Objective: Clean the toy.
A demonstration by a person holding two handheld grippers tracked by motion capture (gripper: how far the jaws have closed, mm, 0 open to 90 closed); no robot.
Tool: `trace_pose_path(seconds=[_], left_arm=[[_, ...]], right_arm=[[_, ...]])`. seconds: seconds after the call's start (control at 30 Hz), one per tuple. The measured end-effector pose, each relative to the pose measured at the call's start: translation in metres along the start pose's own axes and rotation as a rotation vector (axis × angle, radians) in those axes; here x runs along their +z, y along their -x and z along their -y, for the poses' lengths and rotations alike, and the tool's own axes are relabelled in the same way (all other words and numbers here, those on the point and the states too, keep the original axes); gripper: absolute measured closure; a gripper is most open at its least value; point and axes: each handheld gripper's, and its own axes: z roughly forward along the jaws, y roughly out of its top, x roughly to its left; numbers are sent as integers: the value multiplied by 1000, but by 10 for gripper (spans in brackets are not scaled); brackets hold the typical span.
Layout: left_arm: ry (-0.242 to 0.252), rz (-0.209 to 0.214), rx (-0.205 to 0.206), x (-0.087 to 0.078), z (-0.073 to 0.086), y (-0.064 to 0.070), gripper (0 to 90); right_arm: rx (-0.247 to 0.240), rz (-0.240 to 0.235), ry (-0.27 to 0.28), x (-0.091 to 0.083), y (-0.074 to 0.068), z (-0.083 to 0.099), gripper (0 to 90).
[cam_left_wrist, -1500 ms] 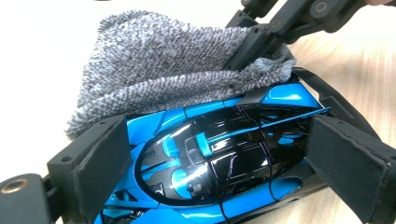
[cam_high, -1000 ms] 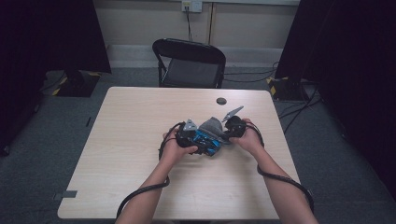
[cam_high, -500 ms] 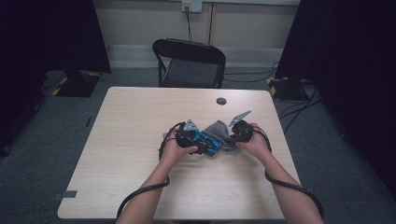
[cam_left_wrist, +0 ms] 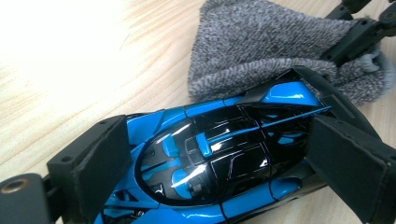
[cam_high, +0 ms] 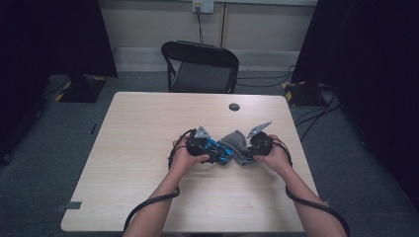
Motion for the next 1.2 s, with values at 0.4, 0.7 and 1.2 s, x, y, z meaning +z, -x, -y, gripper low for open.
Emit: trace_pose_path(seconds=[0.4, 0.7, 1.2], left_arm=[[-10, -2, 2, 0, -1, 0, 62], [-25, -6, 4, 1, -3, 2, 59], [-64, 19, 25, -3, -13, 2, 161]], right_arm=[[17, -1, 9, -10, -3, 16, 784], [13, -2, -7, -18, -6, 25, 784], [63, 1, 5, -32, -4, 42, 778]])
